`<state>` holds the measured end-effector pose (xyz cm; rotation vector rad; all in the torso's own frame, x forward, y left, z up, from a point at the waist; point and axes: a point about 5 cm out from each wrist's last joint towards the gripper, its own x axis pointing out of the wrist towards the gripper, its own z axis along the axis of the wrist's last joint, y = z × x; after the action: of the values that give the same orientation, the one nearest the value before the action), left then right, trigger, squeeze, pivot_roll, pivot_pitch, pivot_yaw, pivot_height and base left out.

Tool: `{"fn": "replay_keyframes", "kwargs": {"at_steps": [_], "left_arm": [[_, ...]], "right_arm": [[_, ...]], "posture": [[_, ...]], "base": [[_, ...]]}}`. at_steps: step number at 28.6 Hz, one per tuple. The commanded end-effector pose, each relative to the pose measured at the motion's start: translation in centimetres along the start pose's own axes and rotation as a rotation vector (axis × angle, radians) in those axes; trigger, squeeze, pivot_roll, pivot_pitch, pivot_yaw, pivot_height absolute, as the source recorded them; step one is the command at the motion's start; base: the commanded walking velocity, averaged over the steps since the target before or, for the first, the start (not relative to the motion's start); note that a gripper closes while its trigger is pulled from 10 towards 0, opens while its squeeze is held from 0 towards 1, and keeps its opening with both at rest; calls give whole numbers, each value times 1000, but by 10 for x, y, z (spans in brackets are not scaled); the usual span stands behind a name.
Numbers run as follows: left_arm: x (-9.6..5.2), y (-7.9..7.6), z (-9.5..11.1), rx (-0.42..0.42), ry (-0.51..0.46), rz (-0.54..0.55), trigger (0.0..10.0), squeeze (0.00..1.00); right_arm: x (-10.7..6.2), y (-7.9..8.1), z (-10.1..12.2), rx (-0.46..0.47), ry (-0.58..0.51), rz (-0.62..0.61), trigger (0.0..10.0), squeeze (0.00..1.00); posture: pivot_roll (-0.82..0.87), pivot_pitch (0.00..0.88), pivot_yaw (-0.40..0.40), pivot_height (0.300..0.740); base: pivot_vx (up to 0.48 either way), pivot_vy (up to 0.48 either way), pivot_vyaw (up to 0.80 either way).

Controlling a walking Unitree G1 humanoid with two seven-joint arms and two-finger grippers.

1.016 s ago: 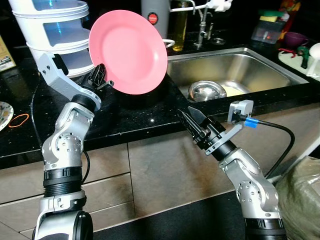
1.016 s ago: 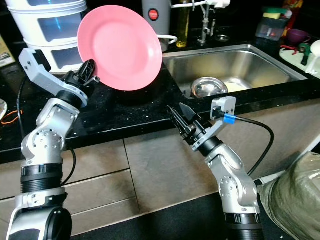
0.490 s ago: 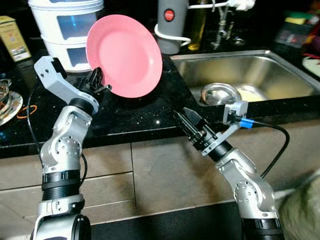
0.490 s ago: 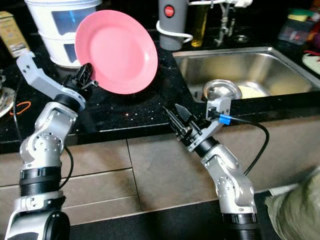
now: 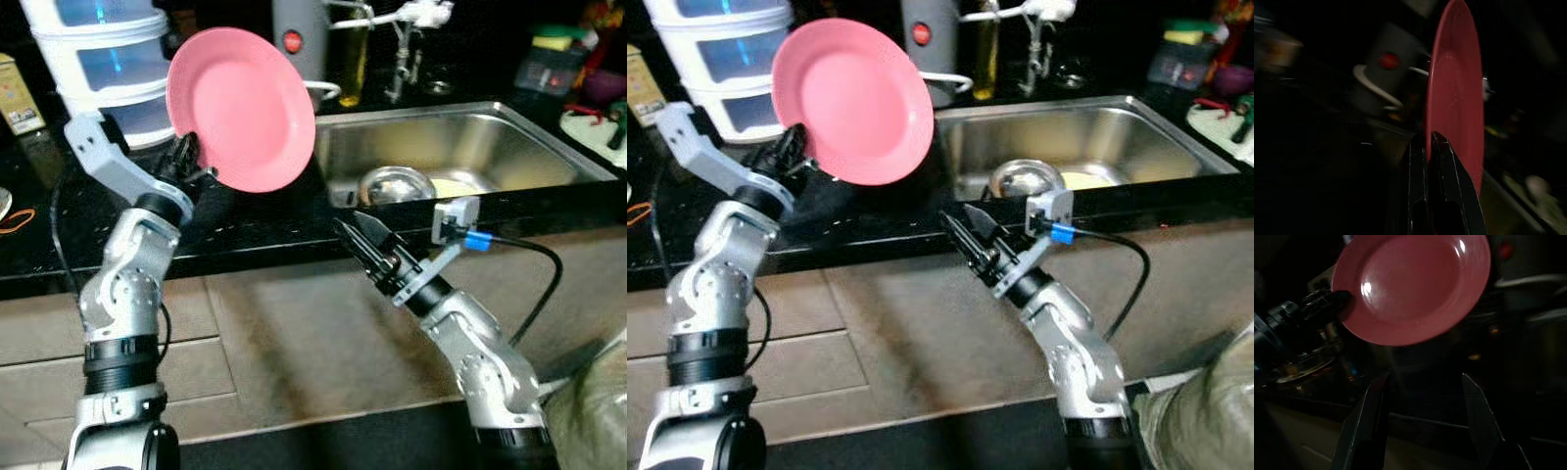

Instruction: Kitchen organization

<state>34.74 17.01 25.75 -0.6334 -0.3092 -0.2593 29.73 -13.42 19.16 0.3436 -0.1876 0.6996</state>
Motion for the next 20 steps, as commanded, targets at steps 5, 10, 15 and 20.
{"fn": "replay_keyframes", "kwargs": {"at_steps": [5,10,15,20], "left_arm": [[-1,1,3,4,-13,-1,10000,0],[0,2,2,-1,-10,13,10000,0],[-1,5,2,-3,-8,22,10000,0],[-1,8,0,-20,-4,44,10000,0]], "right_arm": [[1,2,-2,0,10,7,10000,0],[1,2,-3,-1,11,7,10000,0],[0,2,-3,-2,14,4,10000,0],[1,2,-4,-1,14,2,10000,0]], "posture": [[-6,13,0,740],[-5,19,-1,740],[-4,24,0,740],[-5,25,1,740]], "base": [[0,-392,0],[0,-156,0],[0,0,0],[0,0,0]]}}
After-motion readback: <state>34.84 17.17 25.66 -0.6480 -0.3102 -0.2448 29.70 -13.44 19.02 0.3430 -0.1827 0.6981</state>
